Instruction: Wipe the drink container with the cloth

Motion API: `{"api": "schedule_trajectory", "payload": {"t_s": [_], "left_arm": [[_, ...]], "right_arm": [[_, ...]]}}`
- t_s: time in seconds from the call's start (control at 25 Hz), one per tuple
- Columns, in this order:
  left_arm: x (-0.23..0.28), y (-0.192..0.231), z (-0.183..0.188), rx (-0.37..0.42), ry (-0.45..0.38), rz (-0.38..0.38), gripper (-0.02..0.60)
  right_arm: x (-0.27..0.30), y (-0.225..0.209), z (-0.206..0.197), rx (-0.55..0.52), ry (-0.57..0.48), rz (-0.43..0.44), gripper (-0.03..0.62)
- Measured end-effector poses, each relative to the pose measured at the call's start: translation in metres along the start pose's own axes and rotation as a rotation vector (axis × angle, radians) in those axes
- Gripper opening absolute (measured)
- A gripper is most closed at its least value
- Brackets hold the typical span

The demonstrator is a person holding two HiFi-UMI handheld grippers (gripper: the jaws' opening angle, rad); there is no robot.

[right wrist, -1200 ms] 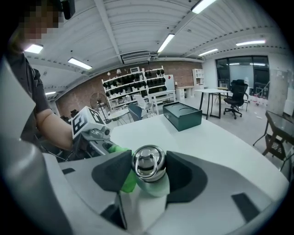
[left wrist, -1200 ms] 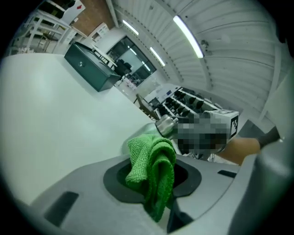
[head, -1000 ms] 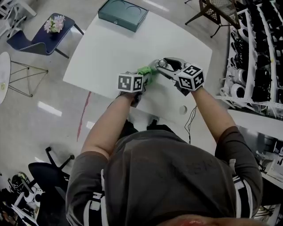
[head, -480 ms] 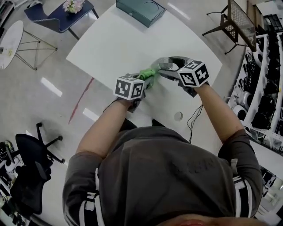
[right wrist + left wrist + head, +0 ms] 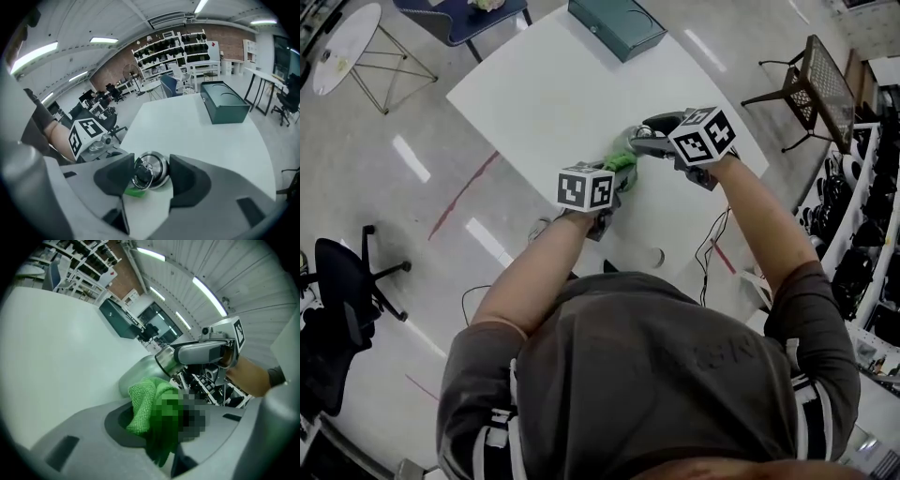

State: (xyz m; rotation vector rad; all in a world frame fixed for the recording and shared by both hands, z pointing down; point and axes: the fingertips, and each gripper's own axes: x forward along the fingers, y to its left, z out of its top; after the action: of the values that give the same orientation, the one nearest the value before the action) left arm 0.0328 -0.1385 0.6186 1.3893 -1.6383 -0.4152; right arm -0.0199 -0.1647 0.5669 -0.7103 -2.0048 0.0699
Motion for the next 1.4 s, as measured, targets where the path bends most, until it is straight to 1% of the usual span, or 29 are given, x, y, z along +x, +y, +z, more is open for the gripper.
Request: {"api": "schedule_trajectory", "payload": {"t_s": [0.08, 0.32, 0.44, 0.52, 0.6, 0.68, 0.76, 0.84, 0.96, 1.08, 1.16, 1.28, 1.4], "left_arm": [[0.005, 0.004, -0.004, -0.004, 0.005, 0.019, 0.101], [0.019, 0.018, -0.017, 0.011, 0.075, 0.074, 0.103], [0.019, 0.015, -0.018, 0.007, 0.079, 0.082, 0.101], [0.016, 0.003, -0.017, -0.014, 0.054, 0.042, 0.1], [0.014, -0.015, -0.011, -0.032, 0.0, -0.023, 0.101], [0.016, -0.026, -0.006, -0.043, -0.048, -0.061, 0.101], [0.019, -0.029, -0.005, -0.049, -0.085, -0.066, 0.101], [0.022, -0.026, -0.006, -0.058, -0.124, -0.048, 0.101], [0.027, -0.017, -0.008, -0.104, -0.17, -0.016, 0.101], [0.035, -0.007, -0.016, -0.165, -0.147, 0.021, 0.101], [0.037, -0.003, -0.019, -0.182, -0.129, 0.037, 0.1], [0.031, -0.004, -0.021, -0.177, -0.096, 0.032, 0.1], [0.015, -0.007, -0.016, -0.154, -0.065, 0.025, 0.1]], "right_arm": [[0.0, 0.0, 0.0, -0.001, 0.002, 0.005, 0.224], [0.0, 0.0, 0.0, 0.006, -0.023, 0.01, 0.224], [0.0, 0.0, 0.0, 0.0, -0.028, 0.013, 0.224], [0.0, 0.001, -0.001, -0.011, -0.025, 0.017, 0.224], [-0.001, 0.001, -0.001, -0.021, -0.024, 0.023, 0.224], [-0.001, 0.001, -0.001, -0.03, -0.023, 0.029, 0.224], [-0.001, 0.001, -0.001, -0.039, -0.02, 0.036, 0.224], [-0.001, 0.002, -0.003, -0.048, -0.016, 0.045, 0.224], [-0.001, 0.003, -0.003, -0.059, -0.018, 0.056, 0.224], [0.0, 0.006, -0.003, -0.071, -0.025, 0.064, 0.224], [-0.001, 0.007, -0.004, -0.079, -0.03, 0.066, 0.224], [-0.001, 0.009, -0.004, -0.08, -0.044, 0.067, 0.224], [-0.001, 0.007, -0.003, -0.079, -0.054, 0.063, 0.224]]}}
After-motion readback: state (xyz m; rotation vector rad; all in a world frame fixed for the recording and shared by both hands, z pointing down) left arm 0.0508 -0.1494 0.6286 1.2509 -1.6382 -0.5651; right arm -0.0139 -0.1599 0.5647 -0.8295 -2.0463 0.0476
